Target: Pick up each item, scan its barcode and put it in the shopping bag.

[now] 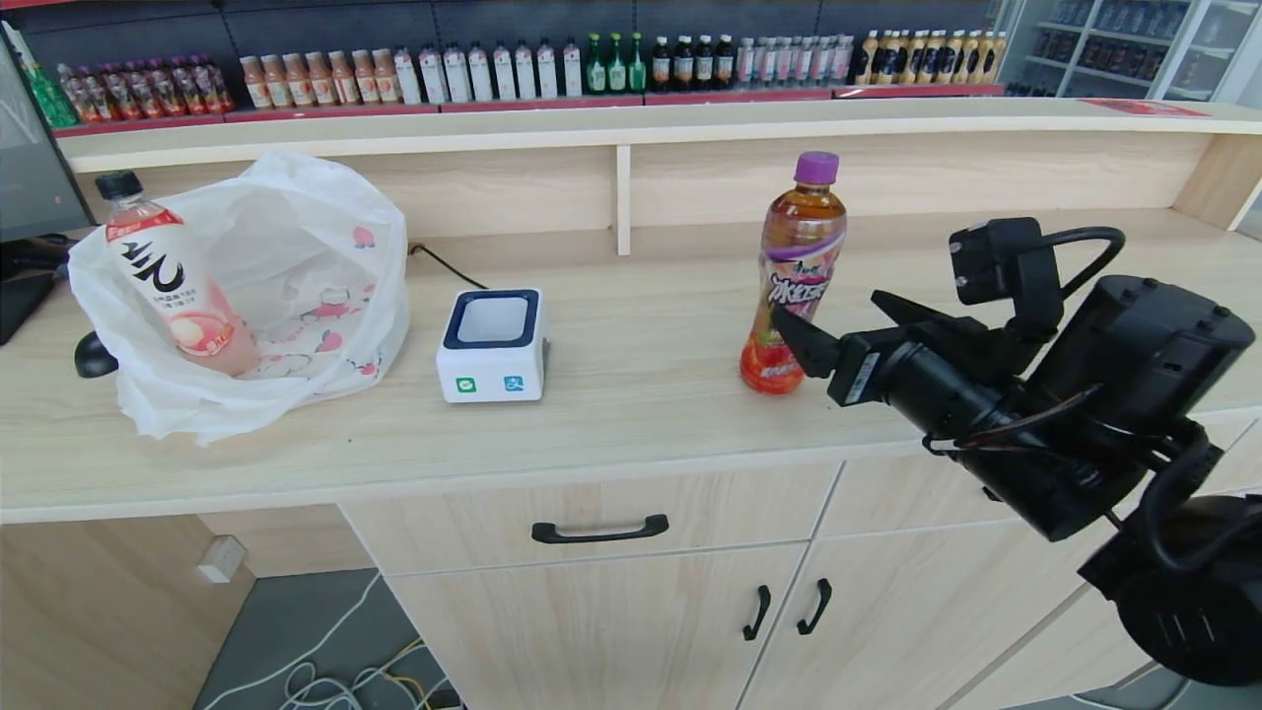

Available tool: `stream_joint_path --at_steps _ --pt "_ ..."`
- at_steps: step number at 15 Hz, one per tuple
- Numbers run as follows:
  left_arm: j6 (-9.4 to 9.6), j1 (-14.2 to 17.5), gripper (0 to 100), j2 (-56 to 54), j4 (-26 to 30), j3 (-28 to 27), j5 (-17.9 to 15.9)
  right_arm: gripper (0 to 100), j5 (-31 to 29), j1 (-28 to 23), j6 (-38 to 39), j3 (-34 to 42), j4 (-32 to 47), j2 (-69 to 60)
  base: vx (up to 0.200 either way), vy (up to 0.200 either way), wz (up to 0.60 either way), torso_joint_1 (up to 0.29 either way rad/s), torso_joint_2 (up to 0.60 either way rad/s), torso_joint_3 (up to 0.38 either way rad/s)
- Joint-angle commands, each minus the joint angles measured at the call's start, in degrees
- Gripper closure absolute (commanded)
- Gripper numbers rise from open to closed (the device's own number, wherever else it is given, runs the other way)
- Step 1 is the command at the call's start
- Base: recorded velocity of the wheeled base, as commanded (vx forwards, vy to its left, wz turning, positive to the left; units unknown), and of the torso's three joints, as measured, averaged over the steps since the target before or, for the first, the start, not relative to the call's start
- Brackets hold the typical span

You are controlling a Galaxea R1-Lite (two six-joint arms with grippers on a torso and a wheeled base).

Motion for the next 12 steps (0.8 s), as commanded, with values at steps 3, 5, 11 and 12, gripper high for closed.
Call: stream_joint_path --at_steps 3,5,11,12 --pt "0.00 0.0 0 0.0 0.0 0.0 0.0 0 0.3 -1.6 -1.3 -3.2 0.0 5.3 0.000 0.000 0.00 0.000 0.00 0.000" --pt "-0.08 0.0 0 0.0 0.0 0.0 0.0 0 0.3 -2.0 -1.3 -5.1 0.0 7.0 0.000 0.000 0.00 0.000 0.00 0.000" --pt "0.00 0.0 0 0.0 0.0 0.0 0.0 0 1.8 -3.8 -1.2 -8.8 0.0 11.4 0.000 0.000 0.00 0.000 0.00 0.000" --pt "0.00 0.0 0 0.0 0.0 0.0 0.0 0 1.8 -3.8 -1.2 -10.7 0.1 12.1 0.000 0.000 0.00 0.000 0.00 0.000"
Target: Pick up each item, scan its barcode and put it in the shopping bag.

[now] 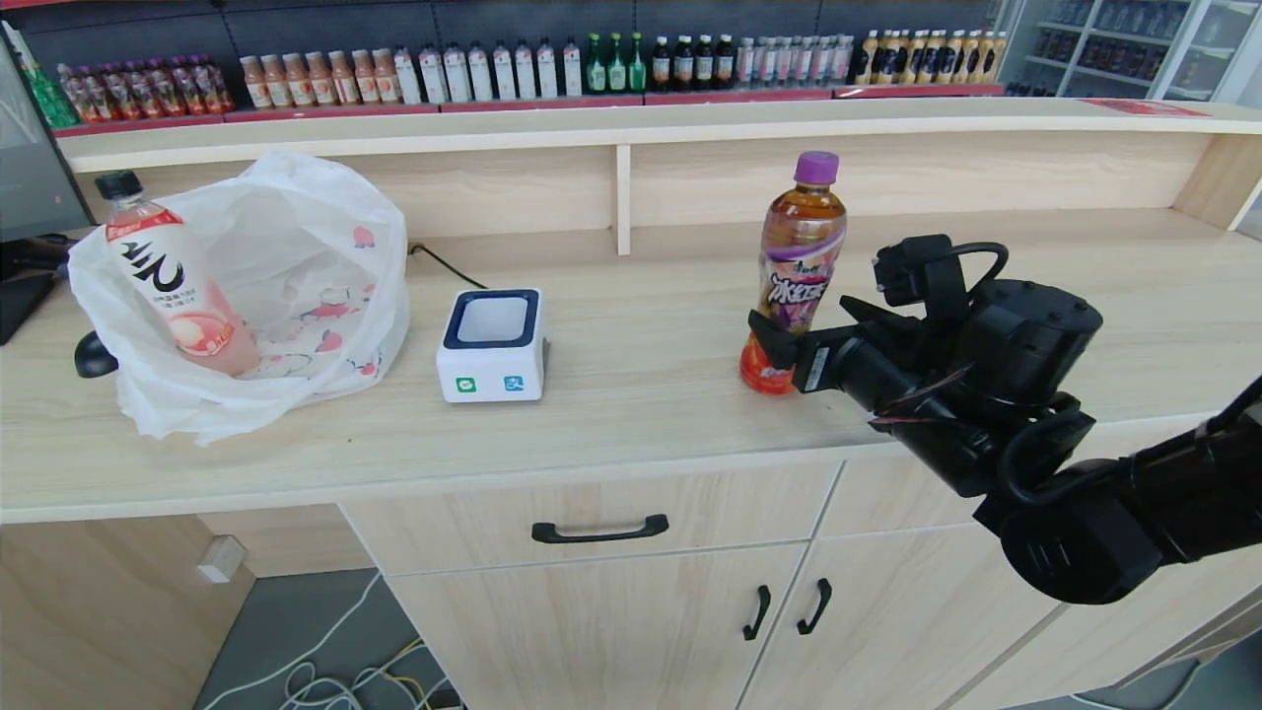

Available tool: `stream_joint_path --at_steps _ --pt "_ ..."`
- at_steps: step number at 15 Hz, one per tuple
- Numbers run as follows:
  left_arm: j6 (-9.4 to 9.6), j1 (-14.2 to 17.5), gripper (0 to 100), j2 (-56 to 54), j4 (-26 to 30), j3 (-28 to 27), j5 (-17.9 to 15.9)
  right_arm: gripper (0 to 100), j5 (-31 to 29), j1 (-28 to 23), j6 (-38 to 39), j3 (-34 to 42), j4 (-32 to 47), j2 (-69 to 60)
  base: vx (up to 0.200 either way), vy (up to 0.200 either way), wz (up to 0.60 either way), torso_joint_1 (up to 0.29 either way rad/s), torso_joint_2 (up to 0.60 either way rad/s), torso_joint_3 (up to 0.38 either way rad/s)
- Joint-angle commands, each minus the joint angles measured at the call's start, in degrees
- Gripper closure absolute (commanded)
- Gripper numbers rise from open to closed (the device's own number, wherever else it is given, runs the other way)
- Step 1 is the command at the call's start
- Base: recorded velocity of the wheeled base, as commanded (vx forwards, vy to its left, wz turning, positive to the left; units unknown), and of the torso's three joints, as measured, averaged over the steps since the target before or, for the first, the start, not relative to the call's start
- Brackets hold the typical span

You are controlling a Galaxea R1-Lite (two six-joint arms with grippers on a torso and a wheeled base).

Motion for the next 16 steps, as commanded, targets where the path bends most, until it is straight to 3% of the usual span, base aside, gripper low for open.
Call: stream_joint_path --at_steps 1,6,16 --pt "-0.02 0.0 0 0.0 0.0 0.0 0.0 0 0.0 0.0 0.0 -4.3 0.6 2.5 0.000 0.000 0.00 0.000 0.00 0.000" --pt "-0.02 0.0 0 0.0 0.0 0.0 0.0 0 0.1 0.0 0.0 -10.1 4.7 4.6 0.000 0.000 0.00 0.000 0.00 0.000" --pt "-0.02 0.0 0 0.0 0.0 0.0 0.0 0 0.1 0.3 0.4 -10.6 4.8 5.2 0.000 0.000 0.00 0.000 0.00 0.000"
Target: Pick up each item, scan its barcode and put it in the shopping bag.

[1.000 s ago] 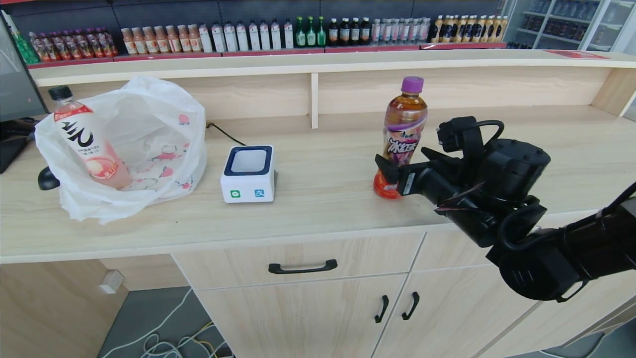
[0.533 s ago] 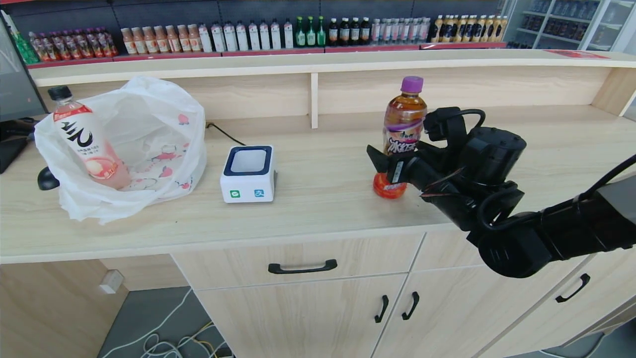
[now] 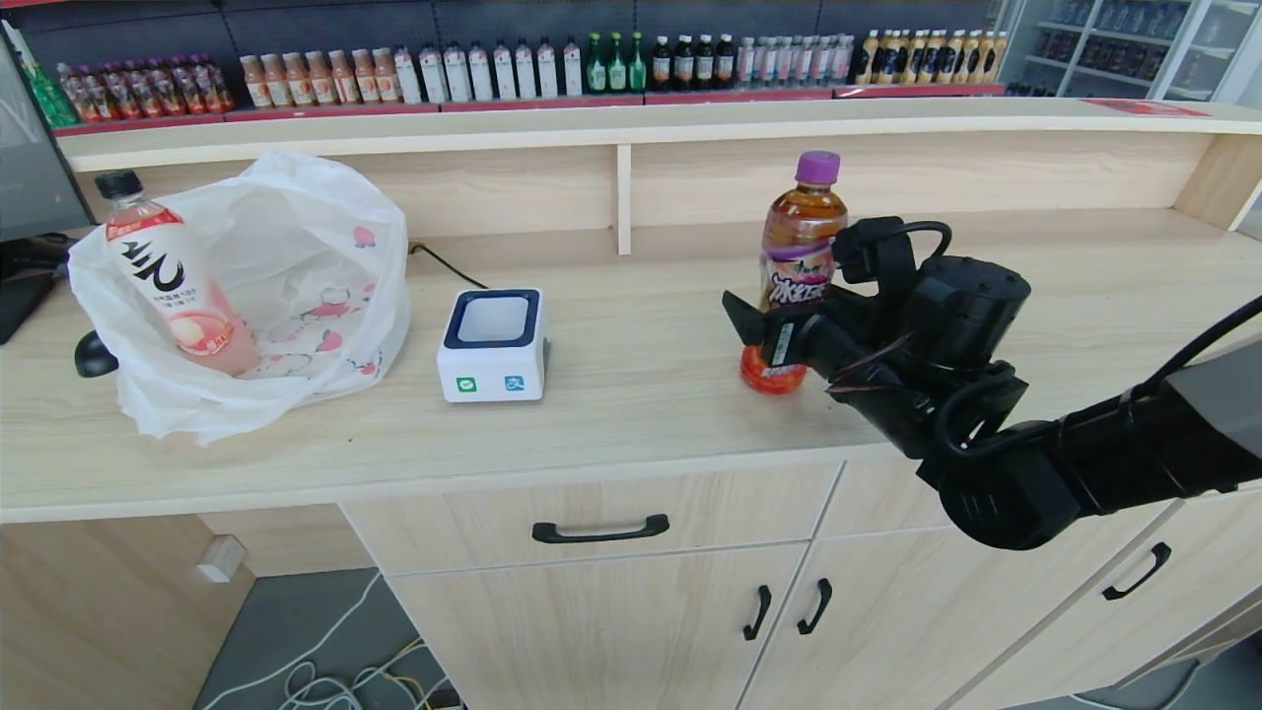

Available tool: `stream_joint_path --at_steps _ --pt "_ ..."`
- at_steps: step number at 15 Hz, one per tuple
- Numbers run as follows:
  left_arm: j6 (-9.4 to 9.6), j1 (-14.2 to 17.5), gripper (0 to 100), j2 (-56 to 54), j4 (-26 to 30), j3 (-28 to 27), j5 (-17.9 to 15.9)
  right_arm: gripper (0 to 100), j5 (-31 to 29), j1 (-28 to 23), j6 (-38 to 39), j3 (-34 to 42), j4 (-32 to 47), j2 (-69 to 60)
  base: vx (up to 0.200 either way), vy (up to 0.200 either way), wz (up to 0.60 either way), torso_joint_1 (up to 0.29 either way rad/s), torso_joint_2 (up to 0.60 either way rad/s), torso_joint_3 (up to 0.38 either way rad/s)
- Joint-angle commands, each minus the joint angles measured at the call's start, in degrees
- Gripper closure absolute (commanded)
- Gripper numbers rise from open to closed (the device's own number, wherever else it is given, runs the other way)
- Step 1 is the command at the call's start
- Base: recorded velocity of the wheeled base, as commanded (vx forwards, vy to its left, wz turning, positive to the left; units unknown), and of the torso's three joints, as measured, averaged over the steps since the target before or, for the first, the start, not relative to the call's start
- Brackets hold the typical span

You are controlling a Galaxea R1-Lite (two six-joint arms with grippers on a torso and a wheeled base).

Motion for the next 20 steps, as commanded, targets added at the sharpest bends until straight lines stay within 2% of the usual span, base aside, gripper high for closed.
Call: stream_joint_path --at_steps 1,3,4,17,20 --pt "-0.02 0.0 0 0.0 0.0 0.0 0.0 0 0.0 0.0 -0.1 -0.1 0.0 0.0 0.000 0.000 0.00 0.000 0.00 0.000" --pt "-0.02 0.0 0 0.0 0.0 0.0 0.0 0 0.0 0.0 -0.1 -0.1 -0.1 0.0 0.000 0.000 0.00 0.000 0.00 0.000" --pt "-0.02 0.0 0 0.0 0.0 0.0 0.0 100 0.0 -0.1 -0.1 -0.2 -0.2 0.0 0.000 0.000 0.00 0.000 0.00 0.000" --pt "-0.02 0.0 0 0.0 0.0 0.0 0.0 100 0.9 -0.1 -0.1 0.1 0.0 -4.0 0.000 0.000 0.00 0.000 0.00 0.000" --pt "-0.11 0.0 0 0.0 0.0 0.0 0.0 100 0.8 0.3 -0.5 2.5 0.0 -7.3 0.000 0.000 0.00 0.000 0.00 0.000"
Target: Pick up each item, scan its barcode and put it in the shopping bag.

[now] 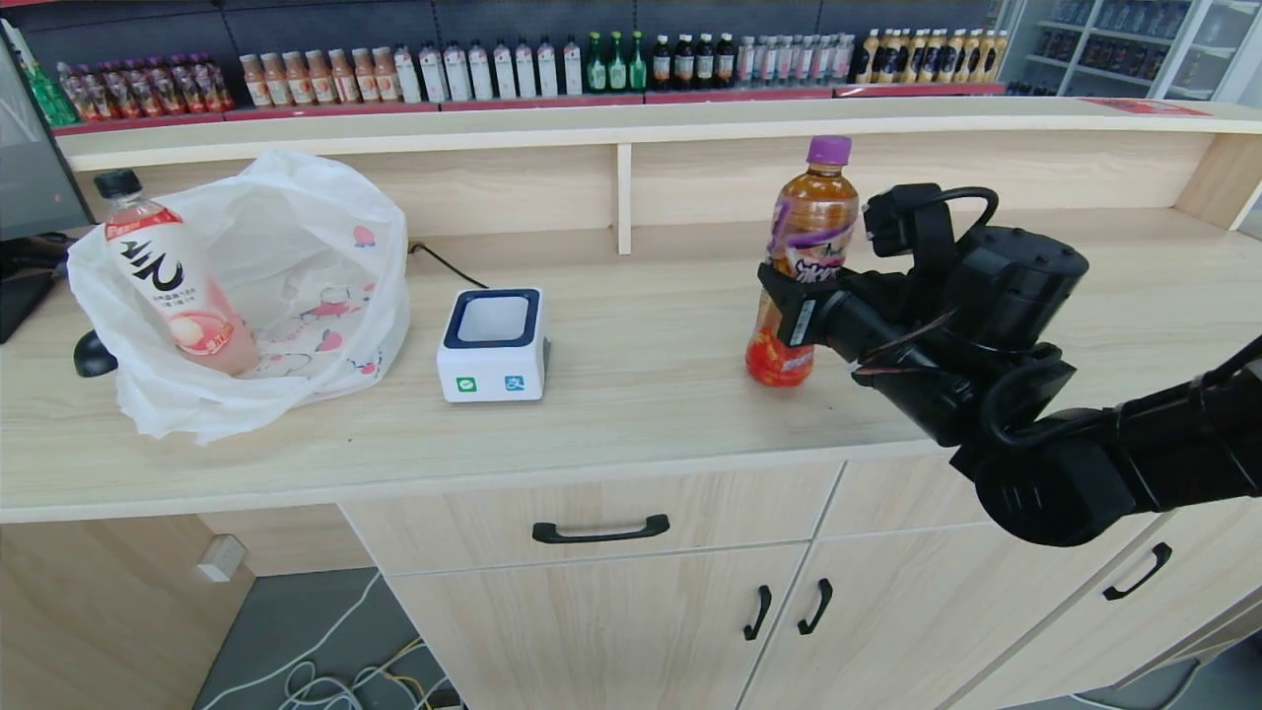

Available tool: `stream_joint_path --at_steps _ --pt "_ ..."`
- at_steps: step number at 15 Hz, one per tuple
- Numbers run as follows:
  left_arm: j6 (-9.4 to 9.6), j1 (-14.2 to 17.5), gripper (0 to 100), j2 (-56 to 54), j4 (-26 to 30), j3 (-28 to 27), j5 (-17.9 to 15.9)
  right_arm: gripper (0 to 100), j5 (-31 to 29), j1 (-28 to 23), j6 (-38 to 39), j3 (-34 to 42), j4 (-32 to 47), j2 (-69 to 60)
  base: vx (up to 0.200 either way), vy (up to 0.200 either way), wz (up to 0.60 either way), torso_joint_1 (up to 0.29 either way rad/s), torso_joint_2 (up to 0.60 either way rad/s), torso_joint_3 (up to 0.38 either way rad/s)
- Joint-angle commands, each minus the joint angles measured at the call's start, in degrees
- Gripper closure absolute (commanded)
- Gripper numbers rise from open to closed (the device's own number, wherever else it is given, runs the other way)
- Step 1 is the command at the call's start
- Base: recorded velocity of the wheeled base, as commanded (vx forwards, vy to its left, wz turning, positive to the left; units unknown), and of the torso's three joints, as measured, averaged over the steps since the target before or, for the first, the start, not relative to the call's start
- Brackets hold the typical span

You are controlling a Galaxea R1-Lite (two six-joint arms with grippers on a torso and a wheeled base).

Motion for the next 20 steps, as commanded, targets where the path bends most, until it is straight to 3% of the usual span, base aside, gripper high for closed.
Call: stream_joint_path --at_steps 1,5,15,20 --pt "-0.02 0.0 0 0.0 0.0 0.0 0.0 100 -0.1 0.2 -0.7 2.3 -0.2 -4.1 0.000 0.000 0.00 0.000 0.00 0.000" --pt "-0.02 0.0 0 0.0 0.0 0.0 0.0 100 -0.5 0.8 -2.5 6.0 0.0 -9.5 0.000 0.000 0.00 0.000 0.00 0.000" --pt "-0.02 0.0 0 0.0 0.0 0.0 0.0 100 -0.5 8.6 -10.8 28.5 0.6 -29.2 0.000 0.000 0.00 0.000 0.00 0.000" --pt "-0.02 0.0 0 0.0 0.0 0.0 0.0 100 -0.7 12.2 -17.1 32.1 0.4 -32.3 0.000 0.000 0.00 0.000 0.00 0.000"
